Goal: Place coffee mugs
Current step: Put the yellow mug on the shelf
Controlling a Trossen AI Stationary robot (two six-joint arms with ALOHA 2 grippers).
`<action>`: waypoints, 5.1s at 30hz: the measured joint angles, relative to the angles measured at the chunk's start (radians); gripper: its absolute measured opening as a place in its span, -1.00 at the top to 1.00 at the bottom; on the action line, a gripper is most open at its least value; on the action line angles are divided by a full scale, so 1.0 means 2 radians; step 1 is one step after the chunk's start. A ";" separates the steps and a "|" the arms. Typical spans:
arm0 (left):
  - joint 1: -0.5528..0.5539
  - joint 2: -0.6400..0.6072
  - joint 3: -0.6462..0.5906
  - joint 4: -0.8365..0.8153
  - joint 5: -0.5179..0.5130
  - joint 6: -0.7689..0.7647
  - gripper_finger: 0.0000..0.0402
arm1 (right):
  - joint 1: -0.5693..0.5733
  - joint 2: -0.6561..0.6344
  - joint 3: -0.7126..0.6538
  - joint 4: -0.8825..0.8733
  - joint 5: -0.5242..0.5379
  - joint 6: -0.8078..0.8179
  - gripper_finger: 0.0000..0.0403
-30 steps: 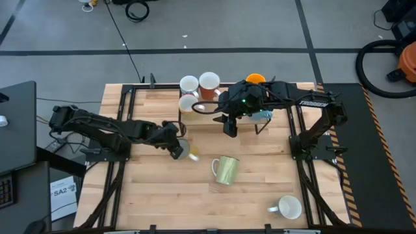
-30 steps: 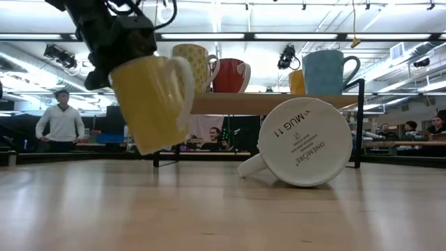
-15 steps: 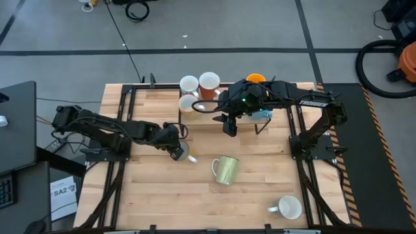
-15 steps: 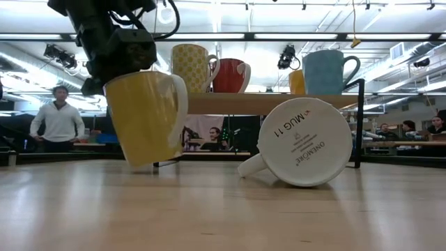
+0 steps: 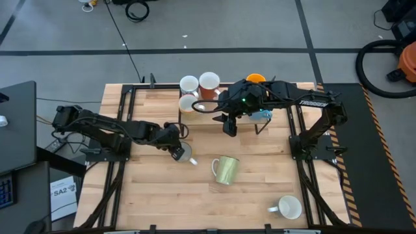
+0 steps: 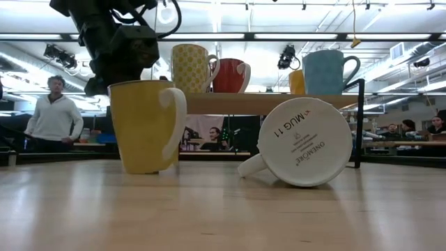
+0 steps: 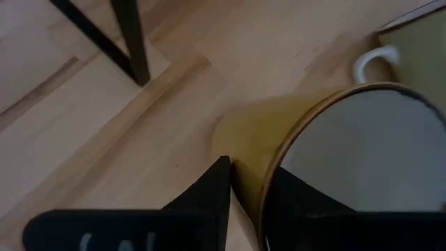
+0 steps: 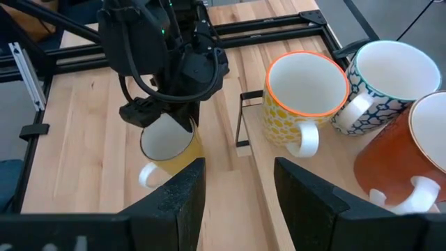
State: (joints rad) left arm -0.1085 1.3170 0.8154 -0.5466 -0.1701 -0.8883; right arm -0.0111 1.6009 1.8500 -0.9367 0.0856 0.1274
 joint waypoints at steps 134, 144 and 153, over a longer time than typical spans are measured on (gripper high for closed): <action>-0.001 -0.253 -0.001 -0.127 0.048 0.179 0.17 | 0.058 0.262 -0.002 0.134 0.029 0.081 0.88; -0.001 -0.253 -0.001 -0.127 0.048 0.179 0.17 | 0.058 0.186 -0.001 0.073 0.021 0.083 0.88; -0.001 -0.253 -0.001 -0.126 0.048 0.179 0.17 | 0.049 0.093 -0.001 0.017 0.021 0.084 0.88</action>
State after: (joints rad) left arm -0.1104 0.8108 0.8143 -0.7994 -0.0738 -0.5293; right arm 0.0869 1.7869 1.8481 -0.9032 0.1276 0.2959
